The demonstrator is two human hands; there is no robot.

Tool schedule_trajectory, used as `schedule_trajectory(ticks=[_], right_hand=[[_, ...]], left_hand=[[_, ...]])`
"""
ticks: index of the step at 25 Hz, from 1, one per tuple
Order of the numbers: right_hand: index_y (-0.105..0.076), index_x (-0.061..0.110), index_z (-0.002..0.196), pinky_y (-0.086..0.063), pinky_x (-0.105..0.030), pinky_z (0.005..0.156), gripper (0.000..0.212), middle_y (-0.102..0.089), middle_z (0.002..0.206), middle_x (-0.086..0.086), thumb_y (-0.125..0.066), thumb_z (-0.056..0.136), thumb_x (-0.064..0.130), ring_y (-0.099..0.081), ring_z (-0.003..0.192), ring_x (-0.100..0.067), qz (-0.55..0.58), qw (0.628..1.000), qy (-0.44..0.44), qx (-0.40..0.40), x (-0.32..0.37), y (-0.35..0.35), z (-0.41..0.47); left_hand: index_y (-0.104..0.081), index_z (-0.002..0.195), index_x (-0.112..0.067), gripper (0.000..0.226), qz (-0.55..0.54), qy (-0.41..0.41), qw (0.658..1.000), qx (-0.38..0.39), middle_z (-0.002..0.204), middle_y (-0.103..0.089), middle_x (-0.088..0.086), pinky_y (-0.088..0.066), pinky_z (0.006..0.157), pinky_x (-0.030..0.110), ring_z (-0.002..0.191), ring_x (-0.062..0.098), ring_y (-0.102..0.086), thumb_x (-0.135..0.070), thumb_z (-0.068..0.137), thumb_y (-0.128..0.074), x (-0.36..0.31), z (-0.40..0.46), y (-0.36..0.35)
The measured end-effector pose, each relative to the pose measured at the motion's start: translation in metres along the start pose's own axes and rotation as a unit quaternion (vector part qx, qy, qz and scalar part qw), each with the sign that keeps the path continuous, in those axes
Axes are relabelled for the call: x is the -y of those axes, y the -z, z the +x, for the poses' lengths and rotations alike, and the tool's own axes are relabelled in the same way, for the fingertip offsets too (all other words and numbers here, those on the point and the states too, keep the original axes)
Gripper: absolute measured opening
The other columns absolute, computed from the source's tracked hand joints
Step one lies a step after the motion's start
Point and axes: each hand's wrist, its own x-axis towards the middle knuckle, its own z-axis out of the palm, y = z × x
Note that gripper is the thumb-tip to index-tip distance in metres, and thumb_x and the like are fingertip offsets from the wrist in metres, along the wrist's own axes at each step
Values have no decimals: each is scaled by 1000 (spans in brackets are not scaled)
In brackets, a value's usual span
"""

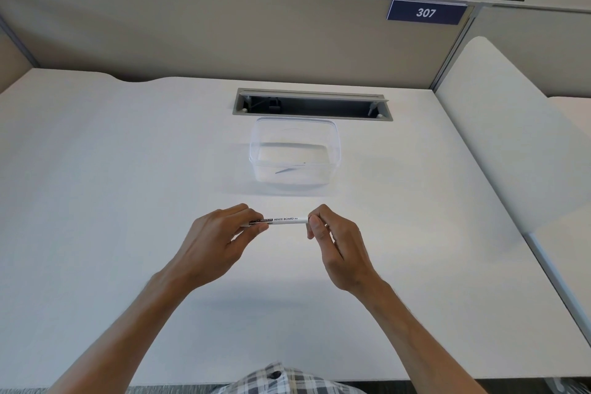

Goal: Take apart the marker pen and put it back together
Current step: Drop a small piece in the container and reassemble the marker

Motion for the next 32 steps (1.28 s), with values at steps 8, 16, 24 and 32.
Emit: schedule_trajectory(ticks=[8, 16, 24, 32], right_hand=[[-43, 20, 74, -33, -20, 56, 31, -57, 64, 0, -35, 103, 24, -42, 57, -9, 71, 997, -28, 18, 4, -3, 4], [-38, 34, 60, -38, -34, 55, 42, -40, 52, 12, -37, 101, 28, -41, 50, -17, 182, 980, -84, 6, 17, -3, 11], [-49, 20, 74, -36, -19, 54, 33, -58, 65, 2, -43, 99, 41, -50, 59, -10, 109, 992, -60, -5, 13, -3, 11], [-50, 28, 101, -41, -20, 67, 15, -53, 93, 16, -37, 103, 35, -46, 80, -1, -99, 993, 61, -11, 8, 2, 9]], left_hand=[[-63, 83, -23, 32, 93, -62, 993, -39, 65, -50, -15, -27, 50, 17, 50, 17, -40, -41, 97, -40, -3, 3, 7], [-64, 83, -16, 30, 159, -137, 974, -80, 66, -55, -6, -36, 44, 32, 52, 19, -46, -31, 99, -43, -8, 9, 10], [-60, 86, -24, 32, 81, -60, 994, -36, 69, -51, -18, -34, 45, 28, 54, 13, -42, -46, 96, -39, 2, 7, 14], [-55, 80, -28, 33, 40, -20, 999, -2, 72, -53, -15, -35, 50, 25, 58, 9, -44, -55, 93, -41, 11, 4, 17]])
